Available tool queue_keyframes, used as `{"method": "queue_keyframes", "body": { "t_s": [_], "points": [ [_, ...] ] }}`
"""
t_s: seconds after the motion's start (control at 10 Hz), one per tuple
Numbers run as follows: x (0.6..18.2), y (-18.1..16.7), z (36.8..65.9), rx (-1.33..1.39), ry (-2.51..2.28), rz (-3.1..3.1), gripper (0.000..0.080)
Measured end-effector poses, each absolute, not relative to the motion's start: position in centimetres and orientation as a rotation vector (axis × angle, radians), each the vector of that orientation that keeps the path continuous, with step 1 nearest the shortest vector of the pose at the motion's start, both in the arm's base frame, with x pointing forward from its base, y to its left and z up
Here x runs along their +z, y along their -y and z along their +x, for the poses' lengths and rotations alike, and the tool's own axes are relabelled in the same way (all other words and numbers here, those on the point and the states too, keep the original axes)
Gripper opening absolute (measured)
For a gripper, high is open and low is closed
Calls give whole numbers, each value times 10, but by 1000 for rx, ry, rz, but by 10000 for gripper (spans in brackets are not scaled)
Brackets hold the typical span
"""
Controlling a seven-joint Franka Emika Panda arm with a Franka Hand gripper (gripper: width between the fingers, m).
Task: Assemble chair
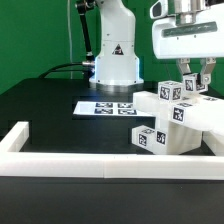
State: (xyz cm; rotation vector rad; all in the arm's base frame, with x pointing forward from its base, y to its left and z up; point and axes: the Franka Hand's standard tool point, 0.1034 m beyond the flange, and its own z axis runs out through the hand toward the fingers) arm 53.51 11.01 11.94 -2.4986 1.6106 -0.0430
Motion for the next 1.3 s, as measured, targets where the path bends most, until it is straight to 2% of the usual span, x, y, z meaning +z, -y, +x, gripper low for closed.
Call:
{"method": "queue_keyframes", "body": {
  "t_s": [0.1, 0.2, 0.3, 0.4, 0.5, 0.8, 1.3],
  "points": [
    [120, -111, 535, -38, -1640, -2476, 289],
    [119, -111, 535, -40, -1619, -2490, 363],
    [119, -111, 535, -42, -1577, -2519, 363],
    [120, -113, 535, -39, -1547, -2540, 547],
    [121, -114, 536, -44, -1504, -2565, 617],
    [119, -117, 535, -80, -1102, -2775, 648],
    [119, -117, 534, -130, -522, -2977, 649]
  ]
}}
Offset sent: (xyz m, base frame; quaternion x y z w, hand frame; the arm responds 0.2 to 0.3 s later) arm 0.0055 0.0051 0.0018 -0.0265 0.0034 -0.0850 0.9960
